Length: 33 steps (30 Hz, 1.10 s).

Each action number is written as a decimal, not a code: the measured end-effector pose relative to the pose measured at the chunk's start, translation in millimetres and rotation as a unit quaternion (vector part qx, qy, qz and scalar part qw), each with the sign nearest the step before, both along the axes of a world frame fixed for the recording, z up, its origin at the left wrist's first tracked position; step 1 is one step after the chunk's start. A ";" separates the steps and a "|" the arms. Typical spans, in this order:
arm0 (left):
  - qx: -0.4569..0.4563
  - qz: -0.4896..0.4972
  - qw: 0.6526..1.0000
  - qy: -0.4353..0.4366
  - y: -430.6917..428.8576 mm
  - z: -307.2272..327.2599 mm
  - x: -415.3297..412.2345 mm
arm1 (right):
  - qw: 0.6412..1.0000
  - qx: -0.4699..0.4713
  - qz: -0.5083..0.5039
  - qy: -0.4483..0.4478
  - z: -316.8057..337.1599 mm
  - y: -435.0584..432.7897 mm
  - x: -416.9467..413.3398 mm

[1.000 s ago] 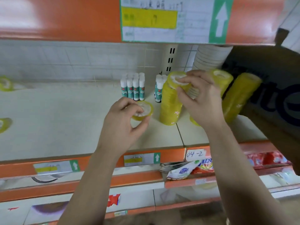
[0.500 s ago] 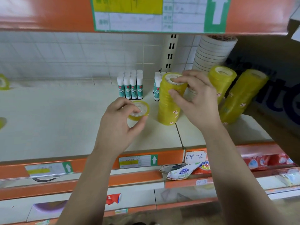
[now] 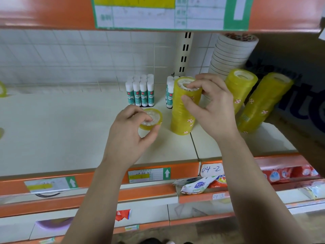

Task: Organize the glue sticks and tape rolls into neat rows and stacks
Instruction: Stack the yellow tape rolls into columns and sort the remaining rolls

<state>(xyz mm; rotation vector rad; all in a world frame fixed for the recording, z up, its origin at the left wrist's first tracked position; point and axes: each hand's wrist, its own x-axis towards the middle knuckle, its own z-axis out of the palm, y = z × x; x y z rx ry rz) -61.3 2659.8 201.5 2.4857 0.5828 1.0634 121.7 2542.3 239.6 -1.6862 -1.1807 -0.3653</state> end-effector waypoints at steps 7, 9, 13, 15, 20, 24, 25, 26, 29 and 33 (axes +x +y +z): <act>-0.001 0.006 1.000 -0.004 -0.2 0.0 -0.3 | 1.000 -0.004 -0.004 0.004 0.0 1.1 1.0; 0.000 0.005 1.000 -0.004 -0.3 0.1 -0.4 | 1.000 -0.005 -0.002 0.009 -0.5 0.7 0.6; -0.001 0.009 1.000 -0.002 -0.8 -0.9 -0.5 | 1.000 -0.014 0.008 0.019 -0.7 0.1 0.6; -0.003 0.009 1.000 -0.002 -1.2 -1.2 -0.1 | 1.000 -0.019 0.012 0.021 -0.9 0.0 1.0; -0.002 0.005 1.000 0.001 -2.3 -0.7 0.2 | 1.000 -0.015 0.018 0.019 -3.0 0.5 2.9; 0.000 0.008 1.000 0.004 -2.9 -0.5 0.5 | 1.000 -0.015 0.018 0.017 -2.4 0.3 3.7; 0.001 0.008 1.000 0.004 -3.2 -0.6 0.7 | 1.000 -0.014 0.019 0.018 -2.5 0.2 3.7; 0.001 0.008 1.000 0.003 -3.5 -0.7 0.9 | 1.000 -0.012 0.019 0.020 -2.7 0.0 3.4; 0.001 0.011 1.000 0.000 -4.0 -1.0 1.4 | 0.999 -0.003 0.020 0.024 -3.7 0.6 3.2; 0.005 0.011 1.000 -0.003 -3.5 -1.5 0.8 | 1.000 -0.003 0.021 0.021 -4.2 1.4 3.1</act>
